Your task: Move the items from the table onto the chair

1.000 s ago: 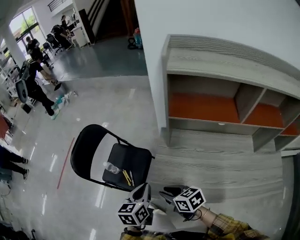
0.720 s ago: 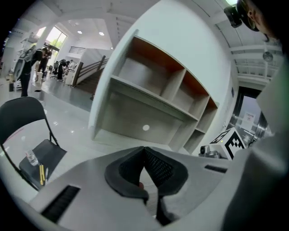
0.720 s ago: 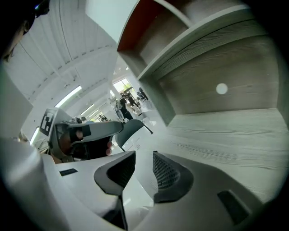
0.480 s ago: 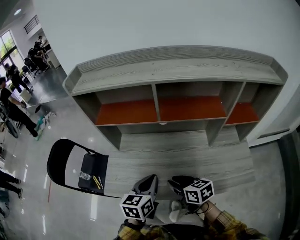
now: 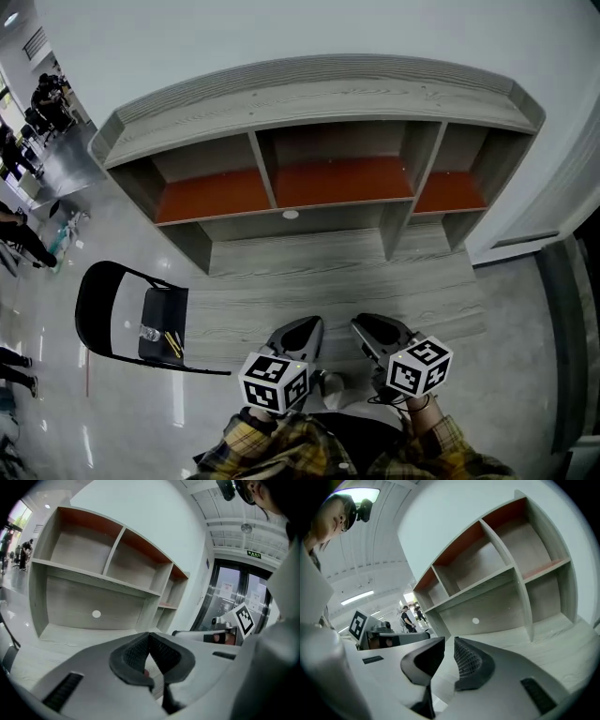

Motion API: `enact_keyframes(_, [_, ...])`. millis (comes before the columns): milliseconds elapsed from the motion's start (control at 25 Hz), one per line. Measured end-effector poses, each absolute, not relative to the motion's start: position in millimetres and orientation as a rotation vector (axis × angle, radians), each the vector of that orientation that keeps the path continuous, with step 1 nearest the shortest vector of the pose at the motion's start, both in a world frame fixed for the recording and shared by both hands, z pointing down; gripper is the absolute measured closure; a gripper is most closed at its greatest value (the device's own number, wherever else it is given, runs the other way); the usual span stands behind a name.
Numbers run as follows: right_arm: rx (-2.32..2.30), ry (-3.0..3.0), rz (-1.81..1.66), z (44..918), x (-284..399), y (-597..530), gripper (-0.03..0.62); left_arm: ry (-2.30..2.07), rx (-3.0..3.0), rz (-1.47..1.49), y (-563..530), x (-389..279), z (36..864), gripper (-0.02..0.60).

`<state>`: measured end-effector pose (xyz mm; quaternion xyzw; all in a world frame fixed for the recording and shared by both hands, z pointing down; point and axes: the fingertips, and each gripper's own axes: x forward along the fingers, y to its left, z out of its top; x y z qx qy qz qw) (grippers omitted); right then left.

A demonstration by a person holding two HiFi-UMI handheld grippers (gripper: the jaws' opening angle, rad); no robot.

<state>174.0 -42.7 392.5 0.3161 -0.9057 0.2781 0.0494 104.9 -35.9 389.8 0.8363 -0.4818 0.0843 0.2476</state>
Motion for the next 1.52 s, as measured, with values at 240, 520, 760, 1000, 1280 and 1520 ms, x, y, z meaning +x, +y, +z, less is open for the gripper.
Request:
enact_keyframes(240, [1.087, -2.775, 0.760, 369, 185, -37, 0.569, -1.251, 2.303, 0.239, -36, 111, 385, 0.578])
enact_keyframes(520, [1.074, -2.787, 0.731, 369, 184, -37, 0.576, -1.291, 2.285, 0.212, -39, 98, 382, 0.578])
enact_keyframes(760, [0.997, -2.805, 0.719, 370, 169, -38, 0.577, -1.348, 2.256, 0.207, -35, 83, 382, 0.578])
enact_keyframes(1000, [0.955, -2.817, 0.712, 369, 162, -39, 0.577, -1.383, 2.245, 0.200, -35, 74, 379, 0.578])
enact_keyframes(1280, [0.953, -2.791, 0.711, 376, 163, -41, 0.577, -1.390, 2.240, 0.196, -38, 71, 379, 0.578])
enact_keyframes(1520, [0.964, -2.780, 0.710, 378, 161, -42, 0.577, -1.378, 2.247, 0.201, -40, 67, 378, 0.578])
